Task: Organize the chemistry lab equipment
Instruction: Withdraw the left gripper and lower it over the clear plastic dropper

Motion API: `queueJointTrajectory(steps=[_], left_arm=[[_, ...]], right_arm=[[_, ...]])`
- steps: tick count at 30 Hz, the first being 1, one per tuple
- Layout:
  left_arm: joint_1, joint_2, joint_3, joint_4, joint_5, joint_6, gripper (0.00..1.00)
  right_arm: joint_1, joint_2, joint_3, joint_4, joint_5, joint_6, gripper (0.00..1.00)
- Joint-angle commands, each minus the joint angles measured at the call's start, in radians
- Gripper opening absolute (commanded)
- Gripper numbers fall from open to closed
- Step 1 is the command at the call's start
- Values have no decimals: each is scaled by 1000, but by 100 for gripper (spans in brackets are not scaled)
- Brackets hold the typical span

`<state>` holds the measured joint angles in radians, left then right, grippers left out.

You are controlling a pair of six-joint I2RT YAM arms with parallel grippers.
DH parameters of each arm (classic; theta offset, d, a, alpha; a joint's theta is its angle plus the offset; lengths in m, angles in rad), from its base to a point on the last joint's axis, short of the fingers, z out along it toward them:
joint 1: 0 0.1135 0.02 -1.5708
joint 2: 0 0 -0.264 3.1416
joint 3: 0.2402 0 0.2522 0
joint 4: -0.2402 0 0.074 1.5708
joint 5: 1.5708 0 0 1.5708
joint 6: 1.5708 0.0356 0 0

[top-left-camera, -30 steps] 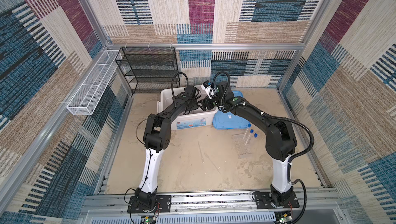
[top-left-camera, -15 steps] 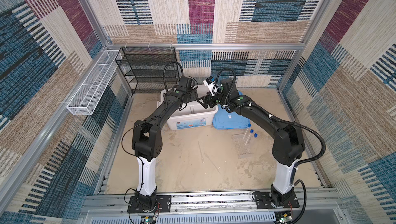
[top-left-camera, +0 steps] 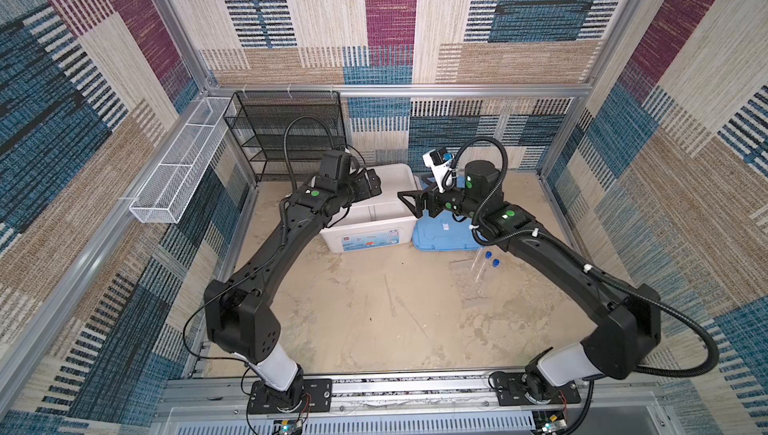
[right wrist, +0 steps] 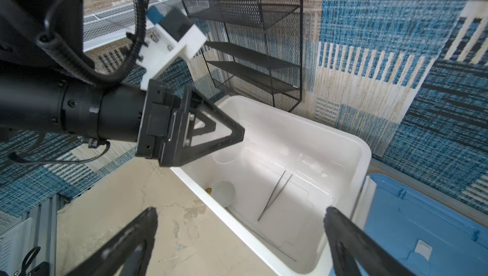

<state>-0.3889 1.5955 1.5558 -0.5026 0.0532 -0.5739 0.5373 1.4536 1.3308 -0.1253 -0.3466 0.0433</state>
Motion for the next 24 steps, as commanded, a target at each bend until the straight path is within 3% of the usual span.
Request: queueJointTrajectory(steps=[1,5,8,16,20,24], left_arm=[[-5,-76,-71,-75,70,-48,99],[-24,-155,-202,-92,161,-134,85],[-71,-188,-298,-94,196,-181,82],[-280,-191,-510,-81,71,-338,68],[-335,-165,-618,8,81,-420,57],[-372,-145,-665,49,85,-441,54]], right_arm=[[2,-74,-72,-26,3,-28,100],[2,-172,-185,-69,19,-28,100],[3,-220,-258,-98,-2,-26,100],[6,-262,-386,-138,-23,15,100],[12,-234,-391,-145,-95,22,100],[18,-188,-381,-195,-89,1,100]])
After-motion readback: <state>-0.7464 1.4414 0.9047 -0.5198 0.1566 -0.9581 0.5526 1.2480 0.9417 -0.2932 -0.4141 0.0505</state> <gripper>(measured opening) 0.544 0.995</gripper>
